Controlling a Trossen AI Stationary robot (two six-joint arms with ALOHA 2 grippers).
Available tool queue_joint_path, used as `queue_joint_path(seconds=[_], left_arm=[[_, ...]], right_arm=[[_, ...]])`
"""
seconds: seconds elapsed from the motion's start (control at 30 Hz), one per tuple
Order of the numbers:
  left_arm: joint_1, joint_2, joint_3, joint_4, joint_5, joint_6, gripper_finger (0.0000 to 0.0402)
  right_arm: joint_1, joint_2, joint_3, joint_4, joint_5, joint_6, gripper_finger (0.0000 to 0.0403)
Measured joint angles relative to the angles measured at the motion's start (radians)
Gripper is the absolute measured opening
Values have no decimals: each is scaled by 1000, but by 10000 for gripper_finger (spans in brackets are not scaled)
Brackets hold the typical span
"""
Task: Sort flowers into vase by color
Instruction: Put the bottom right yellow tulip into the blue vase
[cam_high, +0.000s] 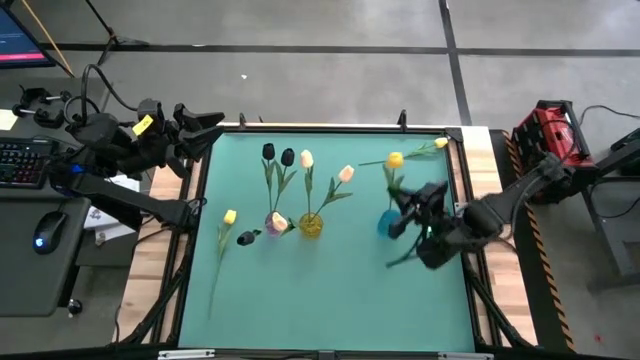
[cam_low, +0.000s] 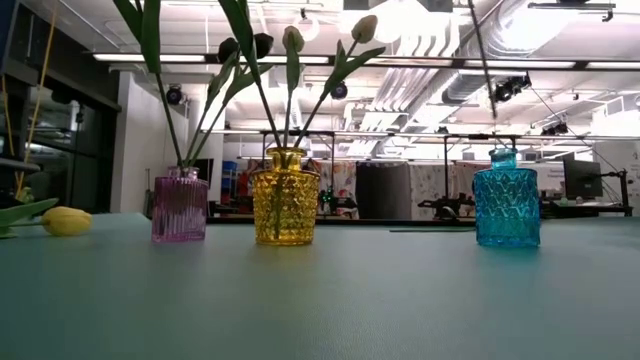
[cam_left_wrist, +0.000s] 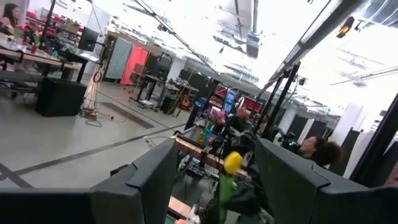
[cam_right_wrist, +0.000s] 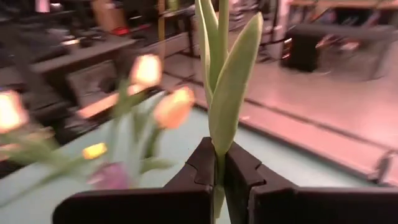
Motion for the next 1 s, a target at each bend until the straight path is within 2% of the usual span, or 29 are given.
queue_joint_path(seconds=[0.1,0.2,0.3,0.5,0.73,1.0], left_arm=[[0,0,0,0,0,-1,207],[0,0,0,-1,0,-2,207],[0,0,0,0,0,-2,207],[0,3,0,-2,-16,-17,207],[0,3,0,-2,-27,-17,207],[0,3,0,-2,-27,-17,207]], right_arm=[[-33,-45,-26,-110,65,52,0],[-41,-82,-58,-259,118,200,0],[-41,-109,-99,-331,139,315,0],[-41,-117,-175,-281,131,348,0],[-41,-118,-270,-121,103,364,0],[-42,-118,-241,-116,-36,259,5]])
